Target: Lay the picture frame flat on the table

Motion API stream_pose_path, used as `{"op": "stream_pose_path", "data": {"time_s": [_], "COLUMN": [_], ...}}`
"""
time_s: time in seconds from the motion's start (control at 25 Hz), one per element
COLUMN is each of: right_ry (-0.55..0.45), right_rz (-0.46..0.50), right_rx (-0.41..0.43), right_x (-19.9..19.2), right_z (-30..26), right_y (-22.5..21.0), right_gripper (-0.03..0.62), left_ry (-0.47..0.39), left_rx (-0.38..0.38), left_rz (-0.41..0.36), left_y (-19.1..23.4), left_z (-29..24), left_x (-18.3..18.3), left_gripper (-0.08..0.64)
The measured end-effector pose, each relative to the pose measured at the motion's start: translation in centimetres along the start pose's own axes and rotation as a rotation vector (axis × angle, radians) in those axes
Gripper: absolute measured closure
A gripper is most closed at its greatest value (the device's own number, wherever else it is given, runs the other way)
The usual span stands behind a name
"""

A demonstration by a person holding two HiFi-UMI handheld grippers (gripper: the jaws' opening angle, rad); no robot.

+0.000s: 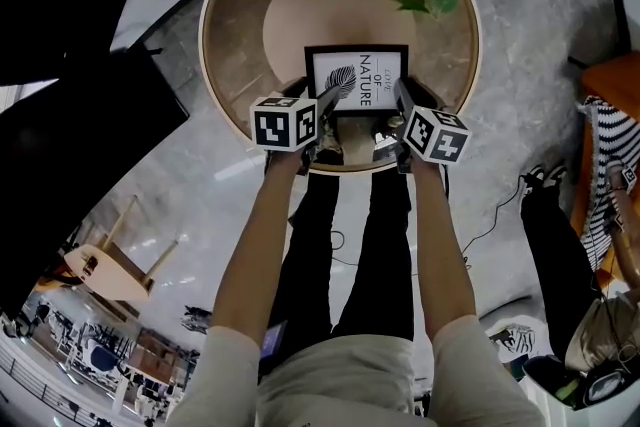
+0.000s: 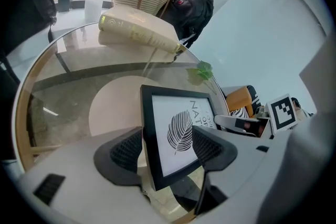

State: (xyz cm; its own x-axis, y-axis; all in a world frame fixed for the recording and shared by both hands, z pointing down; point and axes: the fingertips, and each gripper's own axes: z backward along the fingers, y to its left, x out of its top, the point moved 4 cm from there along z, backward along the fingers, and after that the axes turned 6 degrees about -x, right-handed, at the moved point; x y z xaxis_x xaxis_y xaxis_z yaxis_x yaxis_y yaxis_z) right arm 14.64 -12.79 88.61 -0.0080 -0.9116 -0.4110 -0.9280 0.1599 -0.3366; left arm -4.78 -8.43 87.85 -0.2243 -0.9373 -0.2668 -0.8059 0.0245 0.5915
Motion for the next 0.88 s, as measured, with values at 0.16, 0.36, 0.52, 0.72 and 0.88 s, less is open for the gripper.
{"op": "stream_pose_path", "data": {"time_s": [0.16, 0.36, 0.52, 0.72, 0.88], "right_ry": [-0.010, -0.022, -0.023, -0.038, -0.055], "right_rz": [-0.006, -0.007, 0.058, 0.115, 0.153], "right_rx": [-0.003, -0.004, -0.017, -0.032, 0.008], "right_x": [0.1, 0.1, 0.2, 0.7, 1.0], "right_z": [0.0, 0.2, 0.6, 2.2, 5.1], "right_y": [0.3, 0.4, 0.9, 1.7, 3.7], "right_gripper": [0.480, 0.480, 0.479, 0.479, 0.479], "left_ry": [-0.001, 0.002, 0.013, 0.028, 0.030], "left_rx": [-0.004, -0.004, 0.001, -0.001, -0.007], "left_rz": [0.001, 0.010, 0.000, -0.048, -0.105], "left_y": [0.1, 0.3, 0.3, -0.7, -2.8], "left_z": [0.2, 0.6, 1.3, 2.6, 4.8], "left_x": [-0.1, -0.4, -1.0, -1.6, -1.5], "left_gripper": [0.259, 0.259, 0.259, 0.259, 0.259]}}
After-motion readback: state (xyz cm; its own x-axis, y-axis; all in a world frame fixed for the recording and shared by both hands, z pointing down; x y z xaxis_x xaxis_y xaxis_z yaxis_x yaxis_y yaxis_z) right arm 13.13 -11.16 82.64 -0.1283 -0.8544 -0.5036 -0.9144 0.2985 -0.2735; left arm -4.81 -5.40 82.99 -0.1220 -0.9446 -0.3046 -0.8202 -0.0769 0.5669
